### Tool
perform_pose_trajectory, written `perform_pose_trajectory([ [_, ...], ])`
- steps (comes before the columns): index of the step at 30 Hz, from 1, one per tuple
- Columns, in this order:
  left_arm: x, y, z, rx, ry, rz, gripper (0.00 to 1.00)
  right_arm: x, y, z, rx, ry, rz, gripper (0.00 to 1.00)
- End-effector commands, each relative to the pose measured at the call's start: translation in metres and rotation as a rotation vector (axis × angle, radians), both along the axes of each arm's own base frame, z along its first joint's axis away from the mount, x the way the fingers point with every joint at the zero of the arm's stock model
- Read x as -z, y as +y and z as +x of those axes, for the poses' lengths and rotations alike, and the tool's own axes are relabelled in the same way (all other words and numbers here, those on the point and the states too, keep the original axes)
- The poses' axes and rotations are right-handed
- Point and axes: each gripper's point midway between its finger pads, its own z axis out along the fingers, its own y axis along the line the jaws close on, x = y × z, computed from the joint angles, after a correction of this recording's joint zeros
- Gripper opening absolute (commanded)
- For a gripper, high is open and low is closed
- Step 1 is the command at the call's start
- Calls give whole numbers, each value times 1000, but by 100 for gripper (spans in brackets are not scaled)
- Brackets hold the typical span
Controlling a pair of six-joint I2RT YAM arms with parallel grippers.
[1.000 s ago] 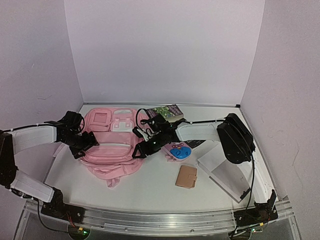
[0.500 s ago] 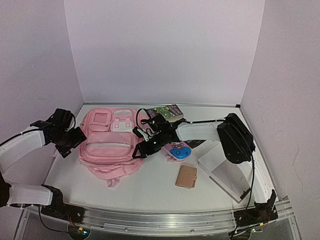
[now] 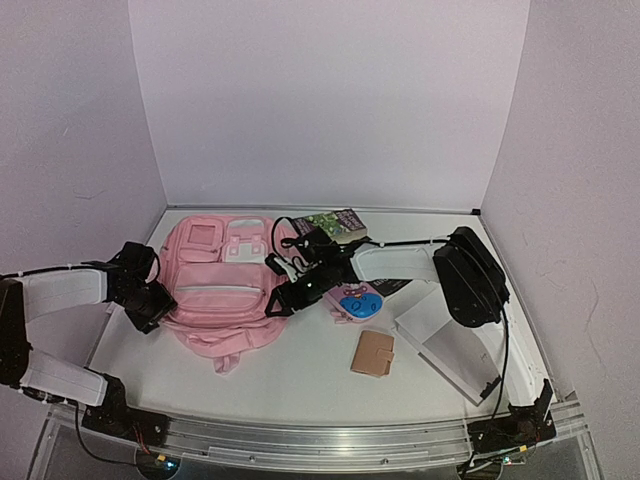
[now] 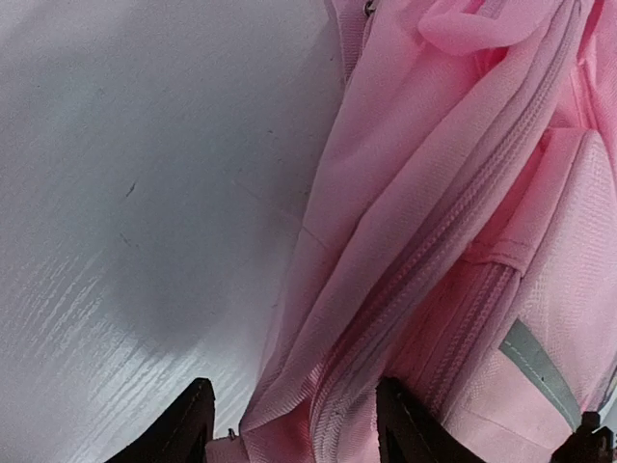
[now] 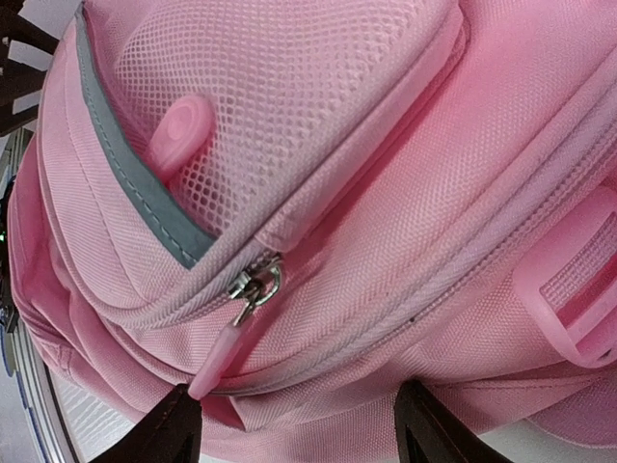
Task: Pack the student bag
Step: Unzip the student bag at the center of the board.
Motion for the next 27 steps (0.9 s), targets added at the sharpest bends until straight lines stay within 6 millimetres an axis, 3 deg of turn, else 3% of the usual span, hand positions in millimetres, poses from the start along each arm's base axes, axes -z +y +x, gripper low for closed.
perform_pose_trajectory([
  [1,-49,-26,39,75,-225,-116,42,56,-28,-1,42,59,-164,69],
  [5,-89,-23,39,65,-300,-110,10,49,-26,0,32,51,-157,69],
  [7,-108,-22,39,60,-335,-117,1,44,-25,1,29,44,-151,69],
  [11,-135,-21,37,36,-368,-133,0,23,-21,5,18,16,-130,69],
  [16,-164,-15,40,-18,-394,-129,0,-32,-16,12,-21,-93,-82,74],
  [20,-172,-10,46,-70,-332,-106,0,-65,-16,14,-65,-173,-64,77],
  [24,-181,-16,49,-102,-306,-79,0,-79,-24,19,-71,-215,-89,81],
  [27,-184,-21,48,-118,-305,-59,0,-100,-27,22,-72,-232,-70,85],
])
